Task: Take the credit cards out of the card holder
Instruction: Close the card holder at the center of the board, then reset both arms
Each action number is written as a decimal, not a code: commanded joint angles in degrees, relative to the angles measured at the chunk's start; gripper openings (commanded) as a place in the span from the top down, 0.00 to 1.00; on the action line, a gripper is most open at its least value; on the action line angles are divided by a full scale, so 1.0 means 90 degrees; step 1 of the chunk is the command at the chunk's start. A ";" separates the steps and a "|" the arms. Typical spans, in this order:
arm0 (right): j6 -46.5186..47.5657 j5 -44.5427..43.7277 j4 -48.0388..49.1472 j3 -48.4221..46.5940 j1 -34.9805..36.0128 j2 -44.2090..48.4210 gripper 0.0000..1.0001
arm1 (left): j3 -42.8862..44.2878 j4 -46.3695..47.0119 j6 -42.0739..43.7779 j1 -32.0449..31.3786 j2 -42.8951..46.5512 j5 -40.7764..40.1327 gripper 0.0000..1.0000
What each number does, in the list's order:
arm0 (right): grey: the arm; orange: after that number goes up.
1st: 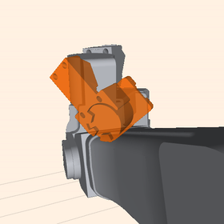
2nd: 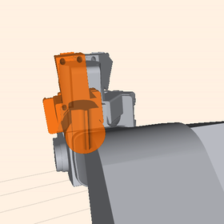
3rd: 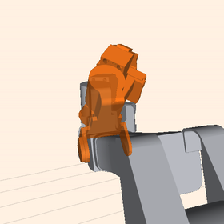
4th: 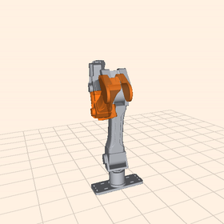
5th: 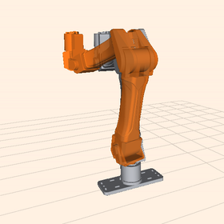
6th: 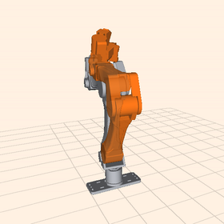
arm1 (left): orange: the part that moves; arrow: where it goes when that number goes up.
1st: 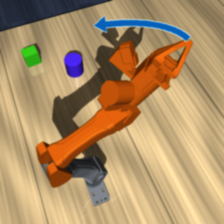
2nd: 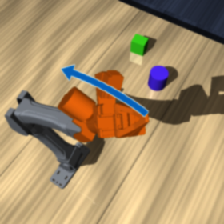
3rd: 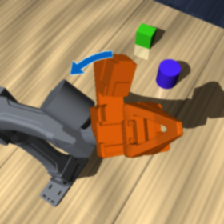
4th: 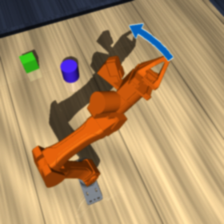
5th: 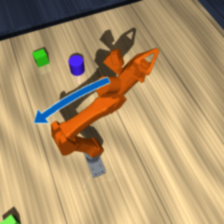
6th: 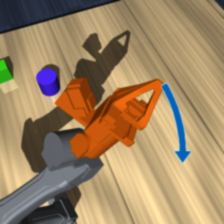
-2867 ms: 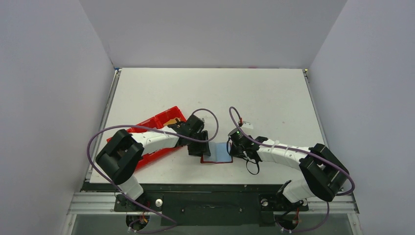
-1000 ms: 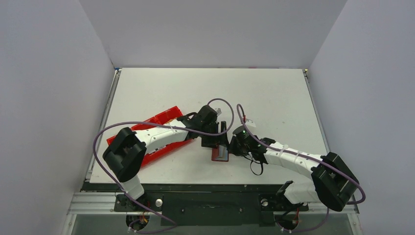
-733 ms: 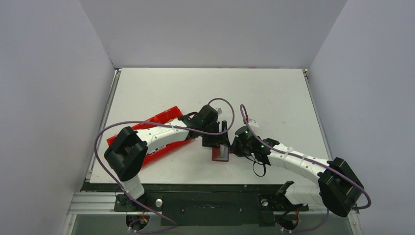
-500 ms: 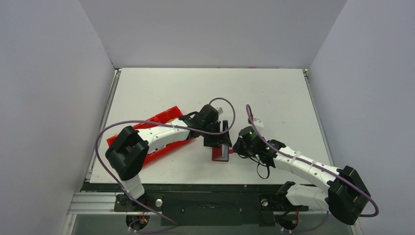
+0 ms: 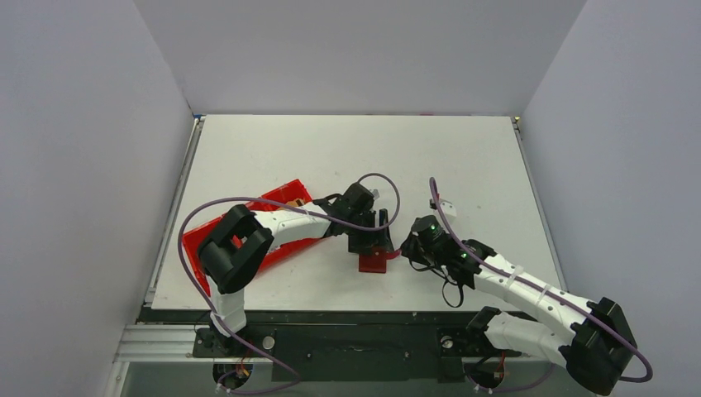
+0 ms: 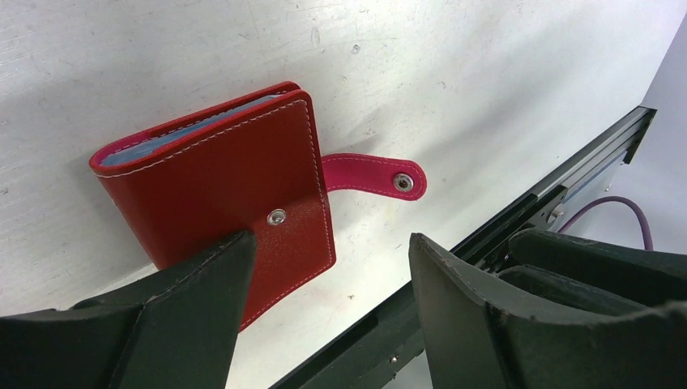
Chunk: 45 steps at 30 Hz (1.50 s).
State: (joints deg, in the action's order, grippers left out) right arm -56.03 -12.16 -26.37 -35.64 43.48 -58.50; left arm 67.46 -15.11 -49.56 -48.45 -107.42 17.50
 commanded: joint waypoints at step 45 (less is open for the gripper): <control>0.0876 -0.1115 0.0155 -0.2758 -0.0230 -0.0521 0.30 | 0.0620 -0.1842 0.2083 0.2390 0.3501 -0.1197 0.32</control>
State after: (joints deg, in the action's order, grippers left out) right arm -49.56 -19.59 -26.74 -58.83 41.91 -63.48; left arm 73.84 -31.83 -32.97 -27.79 -77.67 7.84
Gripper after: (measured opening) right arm 0.692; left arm 0.681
